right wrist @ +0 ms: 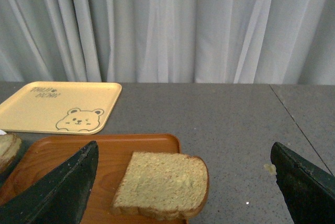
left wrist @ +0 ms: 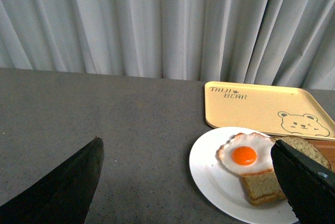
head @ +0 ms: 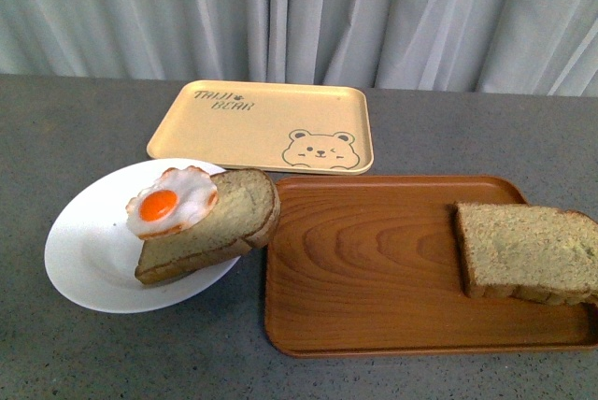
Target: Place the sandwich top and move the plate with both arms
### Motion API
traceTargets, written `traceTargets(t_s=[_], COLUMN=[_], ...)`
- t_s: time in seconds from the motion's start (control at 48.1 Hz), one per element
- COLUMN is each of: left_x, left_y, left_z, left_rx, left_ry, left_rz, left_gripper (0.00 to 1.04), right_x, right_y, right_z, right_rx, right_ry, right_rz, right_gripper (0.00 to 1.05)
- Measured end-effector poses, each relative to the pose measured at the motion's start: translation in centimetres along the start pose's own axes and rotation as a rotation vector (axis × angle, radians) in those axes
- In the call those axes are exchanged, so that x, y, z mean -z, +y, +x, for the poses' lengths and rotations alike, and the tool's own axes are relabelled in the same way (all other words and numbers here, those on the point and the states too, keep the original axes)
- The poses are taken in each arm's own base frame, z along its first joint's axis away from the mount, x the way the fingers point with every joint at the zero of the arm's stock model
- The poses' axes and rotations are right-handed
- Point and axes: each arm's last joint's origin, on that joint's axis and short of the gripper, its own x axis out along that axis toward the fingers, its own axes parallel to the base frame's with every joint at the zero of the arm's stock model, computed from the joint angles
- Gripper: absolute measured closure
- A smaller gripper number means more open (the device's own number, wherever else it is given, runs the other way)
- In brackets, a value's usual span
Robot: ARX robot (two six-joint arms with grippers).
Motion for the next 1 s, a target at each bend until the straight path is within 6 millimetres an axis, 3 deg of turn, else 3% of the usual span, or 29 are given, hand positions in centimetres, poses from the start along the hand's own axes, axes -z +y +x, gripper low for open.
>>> traceTargets(t_s=[0.79,0.914,0.998], left_x=[0.0,0.0,0.0], left_y=[0.0,0.0,0.0], left_z=[0.0,0.0,0.0], left_rx=[0.0,0.0,0.0], left_ry=[0.0,0.0,0.0], left_rz=[0.0,0.0,0.0], left_gripper=[0.09,0.09,0.09], right_x=[0.0,0.6,0.4], right_y=[0.0,-0.1,-0.4], right_z=[0.0,1.1,2.8], right_rx=[0.0,-0.013,-0.024], right_ry=[0.0,0.294,0.344], right_rz=[0.0,-0.061,-0.068], right_gripper=[0.09,0.09,0.09])
